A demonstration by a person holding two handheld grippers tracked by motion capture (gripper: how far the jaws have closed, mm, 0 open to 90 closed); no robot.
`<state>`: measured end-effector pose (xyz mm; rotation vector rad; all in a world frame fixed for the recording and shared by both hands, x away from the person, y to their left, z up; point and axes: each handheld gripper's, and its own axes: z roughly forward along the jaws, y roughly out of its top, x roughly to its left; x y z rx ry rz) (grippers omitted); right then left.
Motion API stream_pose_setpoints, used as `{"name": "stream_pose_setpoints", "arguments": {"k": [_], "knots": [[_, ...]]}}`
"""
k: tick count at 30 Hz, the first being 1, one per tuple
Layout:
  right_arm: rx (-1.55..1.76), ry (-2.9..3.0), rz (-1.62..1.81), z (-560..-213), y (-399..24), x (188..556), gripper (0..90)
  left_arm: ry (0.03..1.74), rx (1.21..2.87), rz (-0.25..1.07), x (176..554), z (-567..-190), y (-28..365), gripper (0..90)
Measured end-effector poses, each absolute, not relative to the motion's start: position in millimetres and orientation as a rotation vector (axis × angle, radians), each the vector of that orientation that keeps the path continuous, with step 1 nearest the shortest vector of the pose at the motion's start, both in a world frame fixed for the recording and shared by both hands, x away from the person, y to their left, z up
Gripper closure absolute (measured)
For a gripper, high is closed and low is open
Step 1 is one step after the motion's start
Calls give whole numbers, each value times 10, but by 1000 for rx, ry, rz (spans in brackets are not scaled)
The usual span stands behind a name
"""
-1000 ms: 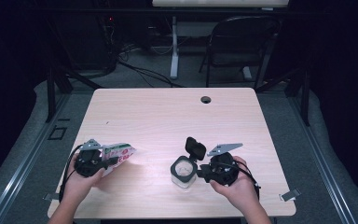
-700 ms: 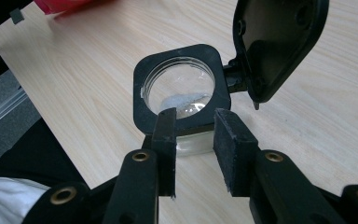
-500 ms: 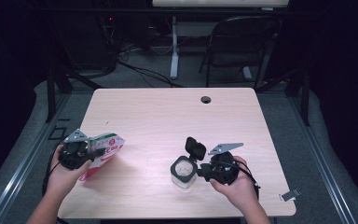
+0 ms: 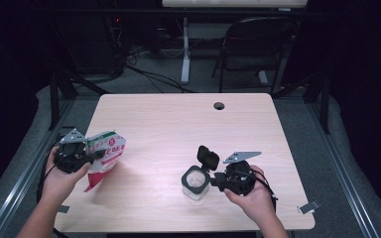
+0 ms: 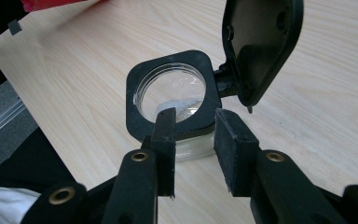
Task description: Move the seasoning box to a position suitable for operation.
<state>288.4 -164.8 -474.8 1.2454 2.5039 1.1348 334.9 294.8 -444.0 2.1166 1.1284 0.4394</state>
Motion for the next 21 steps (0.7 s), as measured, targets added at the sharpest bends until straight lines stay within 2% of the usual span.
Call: {"name": "stream_pose_setpoints", "arguments": {"k": [9,21], "knots": [[1260,2486,1147,-4741,-1679,2891,694,1103,2096,462,3354,-4204,2972,900],[1256,2479,1157,-4736,-1677,2888,690,1012,2122,415,3330,-4088,2717,900]]}}
